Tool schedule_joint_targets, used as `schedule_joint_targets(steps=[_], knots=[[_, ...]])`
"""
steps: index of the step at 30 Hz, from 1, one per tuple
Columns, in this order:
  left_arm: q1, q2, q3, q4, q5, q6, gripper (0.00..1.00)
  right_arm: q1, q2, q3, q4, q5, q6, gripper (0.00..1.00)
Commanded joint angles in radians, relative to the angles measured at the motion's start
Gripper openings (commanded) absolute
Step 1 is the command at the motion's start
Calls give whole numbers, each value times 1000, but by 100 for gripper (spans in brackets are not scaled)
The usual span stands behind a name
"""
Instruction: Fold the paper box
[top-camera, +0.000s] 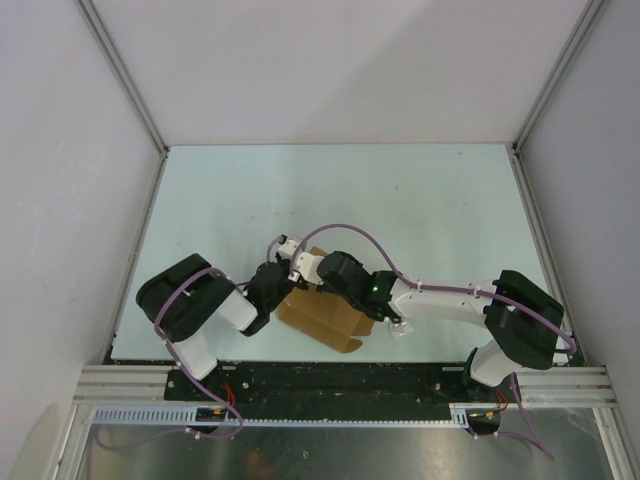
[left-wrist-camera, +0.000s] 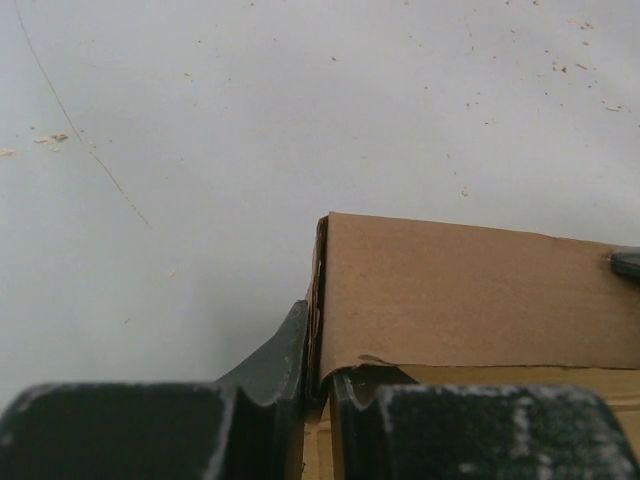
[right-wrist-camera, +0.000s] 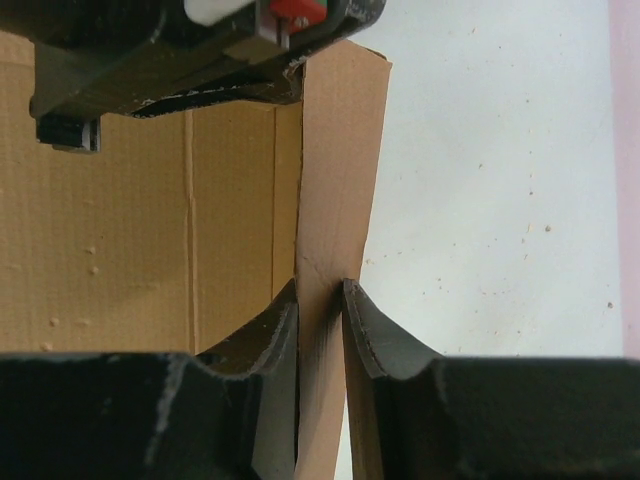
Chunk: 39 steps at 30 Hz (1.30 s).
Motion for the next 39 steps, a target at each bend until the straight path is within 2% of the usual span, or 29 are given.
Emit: schedule_joint_targets(steps=[1, 9, 13, 18, 23, 32, 35, 39], knots=[[-40, -35, 6, 32, -72, 25, 9, 32, 17, -29, -47, -214, 77, 24], [-64, -35, 8, 32, -121, 57, 0, 31, 20, -29, -39, -246, 100, 25], [-69, -40, 17, 30, -120, 75, 0, 31, 20, -29, -44, -243, 100, 26], [-69, -46, 16, 32, -115, 80, 4, 32, -7, -29, -43, -265, 105, 34], [-69, -40, 14, 32, -106, 72, 8, 28, -44, -29, -24, -297, 119, 47], [-70, -37, 13, 32, -102, 72, 6, 0, -147, -29, 17, -361, 166, 52], [-69, -37, 9, 32, -106, 71, 8, -18, -184, -29, 48, -403, 197, 53], [-70, -37, 5, 32, -100, 72, 16, -52, -199, -27, 86, -403, 238, 54]])
